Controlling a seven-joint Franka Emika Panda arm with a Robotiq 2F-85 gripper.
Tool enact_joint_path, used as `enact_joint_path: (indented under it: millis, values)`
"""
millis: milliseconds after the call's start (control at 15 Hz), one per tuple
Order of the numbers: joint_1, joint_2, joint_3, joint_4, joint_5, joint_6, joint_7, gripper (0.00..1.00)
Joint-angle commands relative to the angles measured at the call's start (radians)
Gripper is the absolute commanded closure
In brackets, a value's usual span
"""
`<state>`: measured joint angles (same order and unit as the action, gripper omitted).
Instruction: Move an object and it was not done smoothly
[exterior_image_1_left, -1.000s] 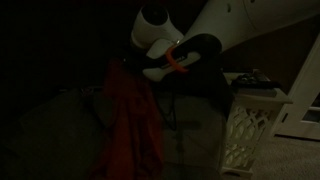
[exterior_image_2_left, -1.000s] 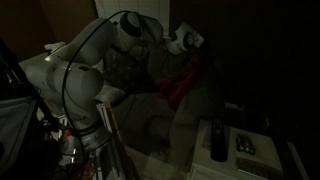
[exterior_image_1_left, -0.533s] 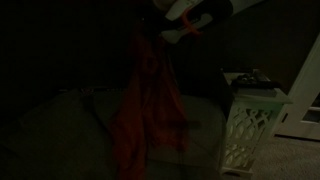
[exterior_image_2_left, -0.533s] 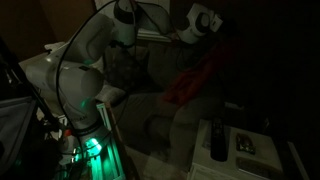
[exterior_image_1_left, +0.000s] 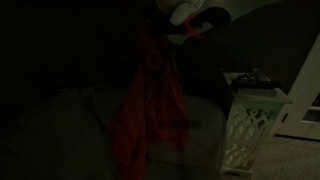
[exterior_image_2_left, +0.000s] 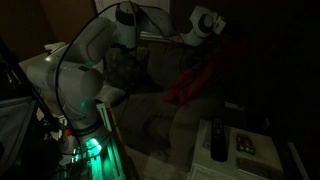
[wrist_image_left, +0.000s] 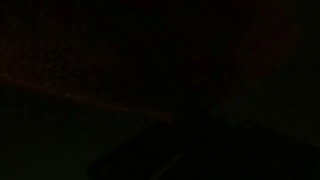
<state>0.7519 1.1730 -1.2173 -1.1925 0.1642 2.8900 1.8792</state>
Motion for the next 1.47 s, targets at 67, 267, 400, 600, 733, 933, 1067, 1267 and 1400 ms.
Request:
enact_joint_path:
  millis: [67, 267, 400, 600, 733, 933, 1067, 1267, 1400]
  values:
    - [-0.198, 0.097, -0.13, 0.242, -0.058, -0.113, 0.207, 0.98]
    - [-0.315, 0.118, -0.185, 0.383, -0.108, -0.243, 0.335, 0.98]
    - [-0.36, 0.147, -0.257, 0.471, -0.084, -0.357, 0.392, 0.98]
    - [-0.37, 0.166, -0.29, 0.523, -0.113, -0.451, 0.408, 0.98]
    - [-0.34, 0.143, -0.191, 0.516, -0.072, -0.417, 0.26, 0.98]
    - [-0.291, 0.108, -0.039, 0.504, -0.015, -0.411, 0.121, 0.98]
    - [-0.27, 0.09, 0.054, 0.501, 0.016, -0.42, 0.032, 0.98]
    - [-0.259, 0.05, 0.195, 0.493, 0.068, -0.44, -0.115, 0.98]
    - [-0.268, 0.037, 0.286, 0.495, 0.101, -0.453, -0.213, 0.98]
